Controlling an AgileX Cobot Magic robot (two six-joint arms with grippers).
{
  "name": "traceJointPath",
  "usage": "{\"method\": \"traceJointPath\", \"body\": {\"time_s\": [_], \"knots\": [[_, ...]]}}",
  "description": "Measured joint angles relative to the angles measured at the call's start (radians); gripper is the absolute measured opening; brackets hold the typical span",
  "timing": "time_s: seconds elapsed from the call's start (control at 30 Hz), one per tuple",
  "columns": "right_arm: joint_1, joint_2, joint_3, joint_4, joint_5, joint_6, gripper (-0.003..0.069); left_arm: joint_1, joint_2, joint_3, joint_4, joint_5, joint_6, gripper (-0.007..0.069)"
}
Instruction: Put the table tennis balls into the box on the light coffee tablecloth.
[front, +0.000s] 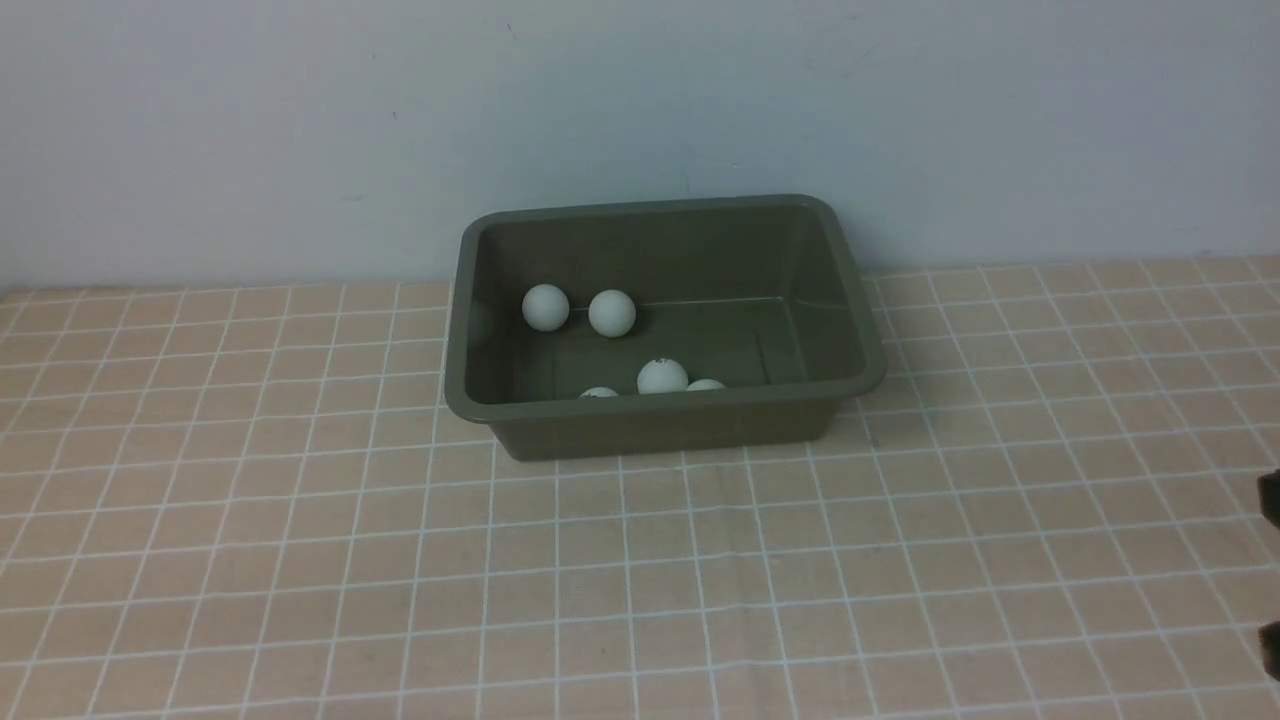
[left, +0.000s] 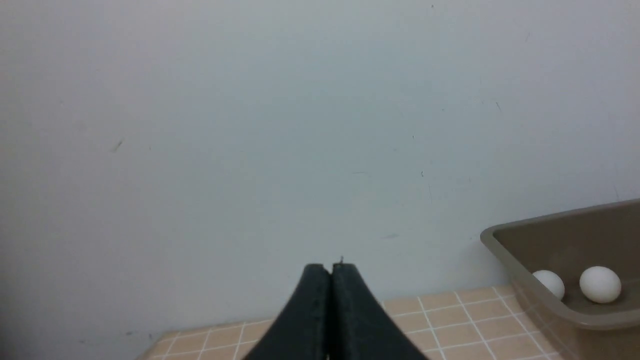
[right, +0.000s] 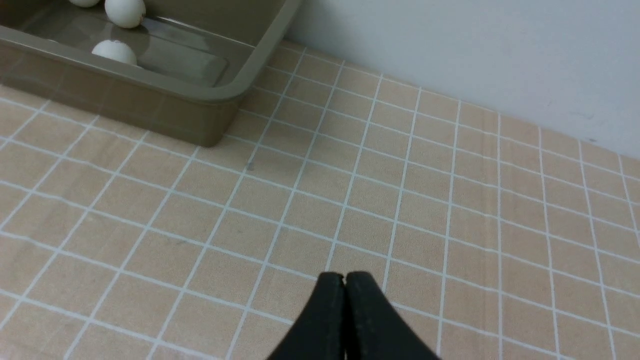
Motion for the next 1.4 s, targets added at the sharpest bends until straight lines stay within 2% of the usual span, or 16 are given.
{"method": "traceJointPath", "body": {"time_s": [0.13, 0.23, 0.37, 0.43, 0.53, 0.63, 1.4], "knots": [[0.000, 0.000, 0.000, 0.000, 0.001, 0.000, -0.0019, 0.000, 0.000, 0.000, -0.008, -0.007, -0.048, -0.0069], [0.000, 0.000, 0.000, 0.000, 0.001, 0.000, -0.0019, 0.000, 0.000, 0.000, 0.072, 0.029, -0.127, -0.0069], [0.000, 0.000, 0.000, 0.000, 0.001, 0.000, -0.0019, 0.012, 0.000, 0.000, 0.371, 0.243, -0.363, -0.0069], [0.000, 0.000, 0.000, 0.000, 0.001, 0.000, -0.0019, 0.030, 0.000, 0.000, 0.475, 0.347, -0.481, -0.0069], [0.000, 0.000, 0.000, 0.000, 0.001, 0.000, -0.0019, 0.055, 0.000, 0.000, 0.584, 0.475, -0.626, -0.0069], [0.000, 0.000, 0.000, 0.000, 0.001, 0.000, -0.0019, 0.075, 0.000, 0.000, 0.646, 0.542, -0.707, -0.0069], [-0.010, 0.000, 0.000, 0.000, 0.001, -0.002, -0.0019, 0.079, 0.000, -0.001, 0.659, 0.553, -0.720, -0.0069]]}}
